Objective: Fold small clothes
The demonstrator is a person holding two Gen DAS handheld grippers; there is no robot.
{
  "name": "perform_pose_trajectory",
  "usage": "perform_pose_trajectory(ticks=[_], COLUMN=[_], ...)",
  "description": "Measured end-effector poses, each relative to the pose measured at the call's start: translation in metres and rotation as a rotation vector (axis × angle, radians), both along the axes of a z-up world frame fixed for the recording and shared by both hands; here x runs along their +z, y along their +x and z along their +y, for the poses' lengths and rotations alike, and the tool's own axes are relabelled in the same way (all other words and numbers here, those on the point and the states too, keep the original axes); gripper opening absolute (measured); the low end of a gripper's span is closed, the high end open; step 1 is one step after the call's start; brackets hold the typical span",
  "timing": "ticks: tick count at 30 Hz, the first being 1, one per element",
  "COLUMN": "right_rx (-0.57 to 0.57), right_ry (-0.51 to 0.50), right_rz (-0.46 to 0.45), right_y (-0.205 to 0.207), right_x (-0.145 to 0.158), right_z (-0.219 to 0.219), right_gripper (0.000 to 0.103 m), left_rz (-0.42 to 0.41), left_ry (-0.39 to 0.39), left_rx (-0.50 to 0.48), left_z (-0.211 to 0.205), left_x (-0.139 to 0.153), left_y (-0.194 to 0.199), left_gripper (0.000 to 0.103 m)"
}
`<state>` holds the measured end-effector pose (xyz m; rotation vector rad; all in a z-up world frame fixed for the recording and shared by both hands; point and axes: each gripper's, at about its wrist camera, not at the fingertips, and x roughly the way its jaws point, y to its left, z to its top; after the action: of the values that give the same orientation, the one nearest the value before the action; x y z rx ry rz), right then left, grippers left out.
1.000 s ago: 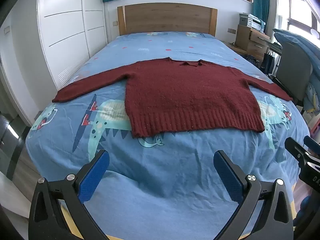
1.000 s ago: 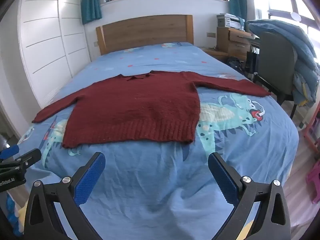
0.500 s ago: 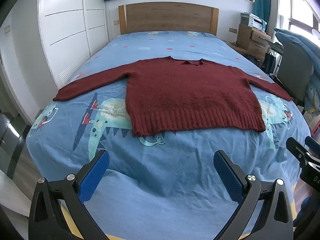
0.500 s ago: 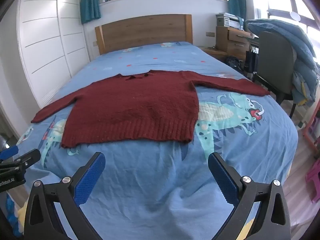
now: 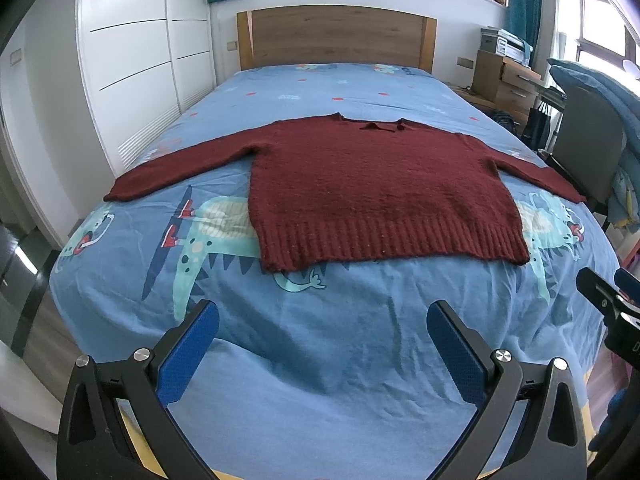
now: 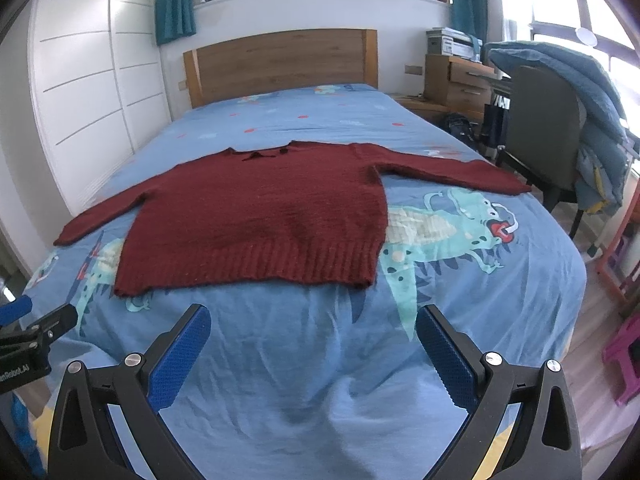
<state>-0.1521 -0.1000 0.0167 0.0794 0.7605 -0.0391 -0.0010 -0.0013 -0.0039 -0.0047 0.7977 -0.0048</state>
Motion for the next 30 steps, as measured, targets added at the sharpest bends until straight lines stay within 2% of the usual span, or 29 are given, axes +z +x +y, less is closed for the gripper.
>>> perform_pose_trajectory(ticks=[9,30], right_rx=[-0.018,-0.029], right_ry=[0.010,0.032], right_rz=[0.002,0.015], right_y=[0.002,0.007], right_x=[0.001,-0.004], right_z=[-0.005,-0.011], right_gripper=[0.103,0.103], left_rz=[-0.017,0.012], left_ry=[0.005,-0.017], left_rx=[-0.014,-0.022], left_z=[-0.009,-0.006], left_x=[-0.003,-0.007], left_y=[0.000,0.004], left_gripper=[0.102,0.102])
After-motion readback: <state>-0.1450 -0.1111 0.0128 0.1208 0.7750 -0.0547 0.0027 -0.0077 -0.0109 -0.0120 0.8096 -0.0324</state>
